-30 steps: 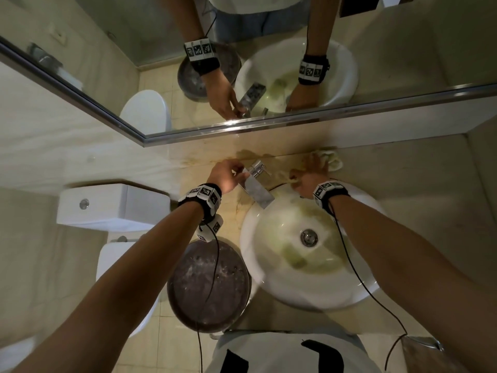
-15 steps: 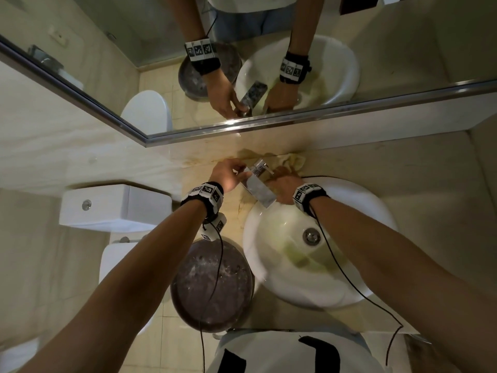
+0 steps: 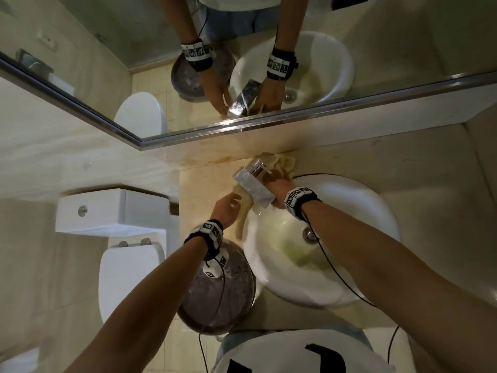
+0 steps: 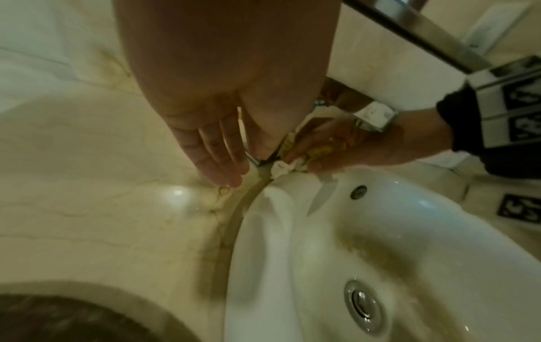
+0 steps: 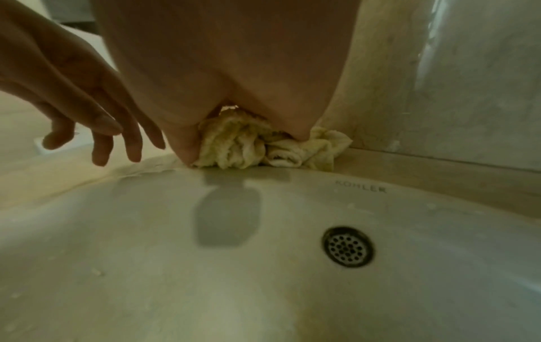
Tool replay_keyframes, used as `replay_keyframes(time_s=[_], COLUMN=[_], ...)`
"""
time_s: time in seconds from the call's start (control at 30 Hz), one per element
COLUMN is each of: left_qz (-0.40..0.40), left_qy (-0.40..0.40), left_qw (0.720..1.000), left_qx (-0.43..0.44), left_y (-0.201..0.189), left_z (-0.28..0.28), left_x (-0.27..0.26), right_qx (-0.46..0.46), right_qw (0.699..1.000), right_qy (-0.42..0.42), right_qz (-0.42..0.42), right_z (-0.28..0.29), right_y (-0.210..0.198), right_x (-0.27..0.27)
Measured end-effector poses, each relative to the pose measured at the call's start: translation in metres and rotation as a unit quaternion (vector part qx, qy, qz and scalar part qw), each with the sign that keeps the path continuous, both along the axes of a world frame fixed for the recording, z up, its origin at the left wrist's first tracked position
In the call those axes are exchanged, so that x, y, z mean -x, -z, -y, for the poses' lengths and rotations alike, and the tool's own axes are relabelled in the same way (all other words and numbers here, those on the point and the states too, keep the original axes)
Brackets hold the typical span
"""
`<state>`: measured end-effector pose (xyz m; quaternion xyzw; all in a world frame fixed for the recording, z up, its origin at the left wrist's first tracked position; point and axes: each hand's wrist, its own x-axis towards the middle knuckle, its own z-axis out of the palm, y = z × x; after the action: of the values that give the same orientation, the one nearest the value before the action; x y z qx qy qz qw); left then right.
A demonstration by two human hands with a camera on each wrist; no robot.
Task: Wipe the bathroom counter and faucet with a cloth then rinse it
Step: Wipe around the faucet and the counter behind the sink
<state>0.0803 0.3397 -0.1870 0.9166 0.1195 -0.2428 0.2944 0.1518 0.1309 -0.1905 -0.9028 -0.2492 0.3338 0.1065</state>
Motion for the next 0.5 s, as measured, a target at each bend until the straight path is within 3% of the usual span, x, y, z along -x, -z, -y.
replay_keyframes(time_s=[0.13,0.2,0.37,0.5], left_qz=[-0.015,-0.016,0.008,-0.025], left_qy=[0.066,0.085,0.045,0.054], left_qw=[0.998,0.996,0.997,0.993], left_qx=[-0.011,-0.023,-0.061,-0.097], left_y=[0.005,0.009,0.014,0.014], left_z=[0.026,0.038,0.055,0.059], left_x=[-0.001,-0.004,-0.009,-0.017], right_qx=[-0.043,-0.049,-0.043,-0.061], right_qw=[0.997,0.996,0.997,0.993], right_qy=[-0.034,-0.011,0.052,0.097], right_qz=[0.059,0.068,0.050,0.018], right_z=[0.017,0.030,0.049,0.031], right_y=[0.000,0.001,0.015,0.022], right_x=[-0.008,-0.016,-0.026,-0.014])
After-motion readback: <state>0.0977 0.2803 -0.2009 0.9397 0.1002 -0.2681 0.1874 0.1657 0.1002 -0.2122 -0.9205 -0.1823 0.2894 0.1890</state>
